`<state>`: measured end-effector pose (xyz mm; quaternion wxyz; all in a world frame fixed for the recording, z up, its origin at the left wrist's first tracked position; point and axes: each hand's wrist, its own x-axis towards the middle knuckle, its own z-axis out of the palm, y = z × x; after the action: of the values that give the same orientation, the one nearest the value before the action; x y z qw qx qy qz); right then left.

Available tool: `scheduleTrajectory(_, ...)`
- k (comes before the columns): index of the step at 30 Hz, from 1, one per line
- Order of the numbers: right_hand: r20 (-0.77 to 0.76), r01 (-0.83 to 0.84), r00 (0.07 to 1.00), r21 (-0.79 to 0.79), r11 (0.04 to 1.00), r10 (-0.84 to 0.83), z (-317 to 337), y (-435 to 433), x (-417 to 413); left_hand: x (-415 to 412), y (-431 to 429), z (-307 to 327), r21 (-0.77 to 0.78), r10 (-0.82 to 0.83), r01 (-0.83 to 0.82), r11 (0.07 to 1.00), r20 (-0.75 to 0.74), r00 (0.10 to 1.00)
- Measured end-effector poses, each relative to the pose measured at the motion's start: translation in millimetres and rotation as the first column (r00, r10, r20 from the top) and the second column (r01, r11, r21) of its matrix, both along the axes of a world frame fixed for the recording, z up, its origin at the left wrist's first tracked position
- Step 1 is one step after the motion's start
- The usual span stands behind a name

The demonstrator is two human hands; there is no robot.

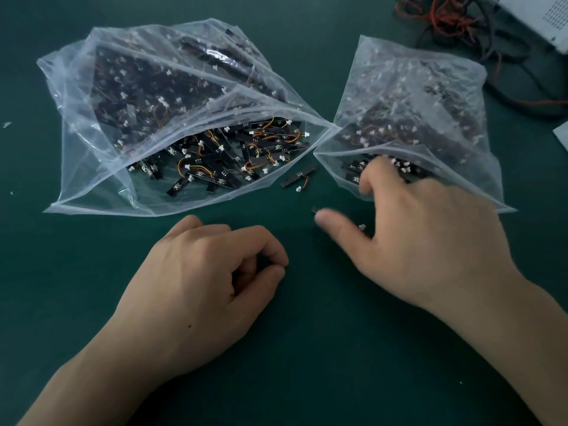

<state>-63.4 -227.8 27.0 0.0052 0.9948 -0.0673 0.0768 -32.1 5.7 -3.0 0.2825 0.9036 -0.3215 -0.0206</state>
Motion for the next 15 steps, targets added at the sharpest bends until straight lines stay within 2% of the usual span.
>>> scheduleTrajectory(2,-0.067,-0.043,0.997,-0.061,0.997,0.039,-5.0,2.6,-3.4,0.4,0.2,-0.2,0.001,-0.001,0.001,1.000,-0.003,1.000)
scheduleTrajectory(5,-0.084,-0.206,0.975,0.019,0.978,0.207,-6.8,4.9,-4.6,0.5,0.1,-0.5,0.000,0.001,-0.001,1.000,0.000,1.000)
scheduleTrajectory(7,-0.078,-0.260,0.962,0.038,0.965,0.262,-8.2,6.8,-5.1,0.4,0.1,-0.4,0.002,0.002,-0.002,1.000,0.005,1.000)
scheduleTrajectory(12,0.035,-0.278,0.961,0.154,0.948,0.276,-13.8,2.7,-3.3,1.3,0.2,-0.7,0.005,-0.007,0.007,1.000,0.004,1.000)
scheduleTrajectory(15,0.143,-0.195,0.975,0.179,0.964,0.171,-14.3,-10.2,7.6,1.8,0.1,-0.5,-0.003,-0.009,0.009,1.000,0.001,1.000)
